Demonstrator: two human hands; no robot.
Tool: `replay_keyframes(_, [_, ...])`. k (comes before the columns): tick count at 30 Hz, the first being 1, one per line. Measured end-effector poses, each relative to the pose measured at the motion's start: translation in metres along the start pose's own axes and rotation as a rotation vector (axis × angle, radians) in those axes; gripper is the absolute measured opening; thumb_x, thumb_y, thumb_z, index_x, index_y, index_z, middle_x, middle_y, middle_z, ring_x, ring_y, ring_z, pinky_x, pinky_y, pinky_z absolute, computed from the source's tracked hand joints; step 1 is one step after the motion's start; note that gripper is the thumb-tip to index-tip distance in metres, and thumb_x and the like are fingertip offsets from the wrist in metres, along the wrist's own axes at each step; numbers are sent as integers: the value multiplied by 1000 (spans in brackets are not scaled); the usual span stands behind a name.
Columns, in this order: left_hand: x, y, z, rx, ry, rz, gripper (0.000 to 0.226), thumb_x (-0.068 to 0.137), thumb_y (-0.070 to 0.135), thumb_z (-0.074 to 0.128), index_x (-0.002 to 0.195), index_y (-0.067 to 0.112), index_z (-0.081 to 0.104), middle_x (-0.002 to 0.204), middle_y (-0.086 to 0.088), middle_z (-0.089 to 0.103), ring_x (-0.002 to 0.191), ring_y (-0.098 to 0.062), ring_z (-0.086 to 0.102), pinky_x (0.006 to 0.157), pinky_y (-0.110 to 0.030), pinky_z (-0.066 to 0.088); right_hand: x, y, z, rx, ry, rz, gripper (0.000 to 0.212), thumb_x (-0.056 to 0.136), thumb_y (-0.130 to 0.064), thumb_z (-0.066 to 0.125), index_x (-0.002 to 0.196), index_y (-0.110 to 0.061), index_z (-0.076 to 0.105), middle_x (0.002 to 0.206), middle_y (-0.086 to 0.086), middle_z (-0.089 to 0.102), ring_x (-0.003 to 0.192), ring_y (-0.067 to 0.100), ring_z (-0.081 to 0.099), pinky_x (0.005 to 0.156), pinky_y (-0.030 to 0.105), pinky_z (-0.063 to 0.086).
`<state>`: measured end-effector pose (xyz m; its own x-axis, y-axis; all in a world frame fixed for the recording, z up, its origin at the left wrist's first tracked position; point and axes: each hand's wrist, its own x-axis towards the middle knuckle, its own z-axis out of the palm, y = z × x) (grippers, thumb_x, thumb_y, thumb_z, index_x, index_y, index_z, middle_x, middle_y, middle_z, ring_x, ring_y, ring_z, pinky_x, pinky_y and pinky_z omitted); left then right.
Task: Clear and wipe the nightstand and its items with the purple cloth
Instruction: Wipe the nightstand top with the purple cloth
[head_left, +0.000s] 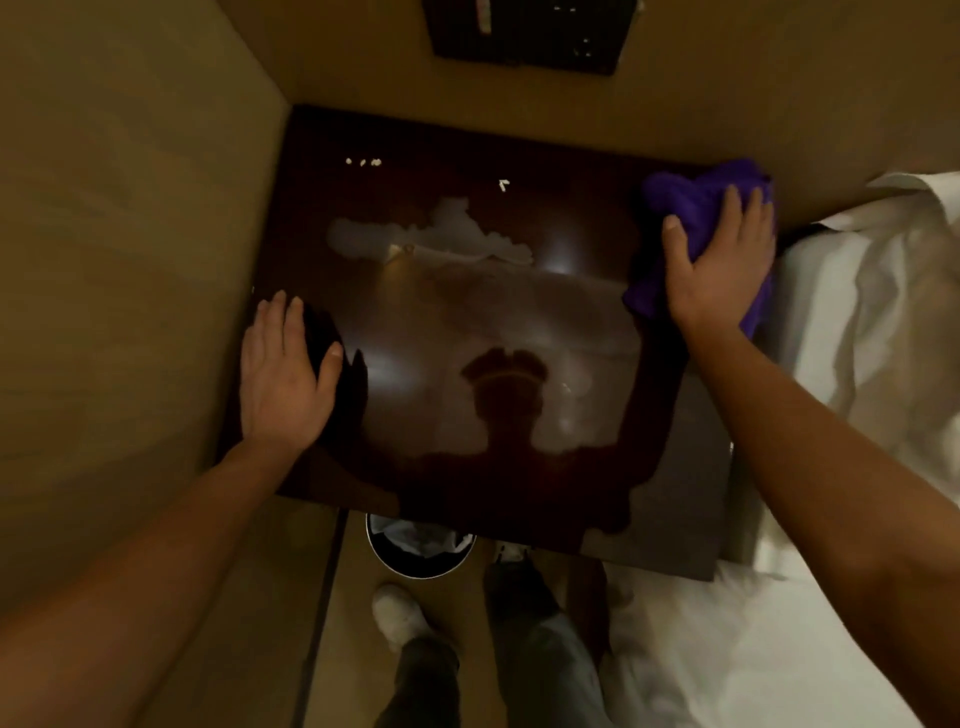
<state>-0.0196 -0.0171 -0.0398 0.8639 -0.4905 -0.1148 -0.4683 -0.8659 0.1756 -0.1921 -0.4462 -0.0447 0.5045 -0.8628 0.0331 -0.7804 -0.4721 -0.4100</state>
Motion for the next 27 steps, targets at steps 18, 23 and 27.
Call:
replay_keyframes(18, [-2, -24, 37, 130, -15, -40, 77, 104, 57, 18, 161, 4, 12, 170, -16, 6, 158, -30, 0, 127, -52, 9, -34, -147, 89, -212, -167, -463, 67, 95, -47, 42, 157, -24, 37, 168, 11, 27, 157, 34, 18, 126, 55, 11])
replay_keyframes(23, [0, -25, 35, 92, -7, -45, 78, 104, 57, 18, 160, 4, 16, 169, -16, 8, 158, -31, 3, 127, -52, 11, -80, -176, 99, -137, -230, -683, 61, 95, -39, 50, 154, -23, 44, 165, 8, 33, 156, 33, 22, 125, 55, 14])
replay_keyframes(27, [0, -26, 35, 38, -4, -37, 79, 103, 60, 19, 160, 5, 16, 170, -14, 9, 158, -29, 2, 127, -50, 9, -86, -186, 92, 150, -283, -530, 50, 97, -26, 53, 146, -17, 54, 158, 9, 46, 153, 31, 29, 126, 50, 16])
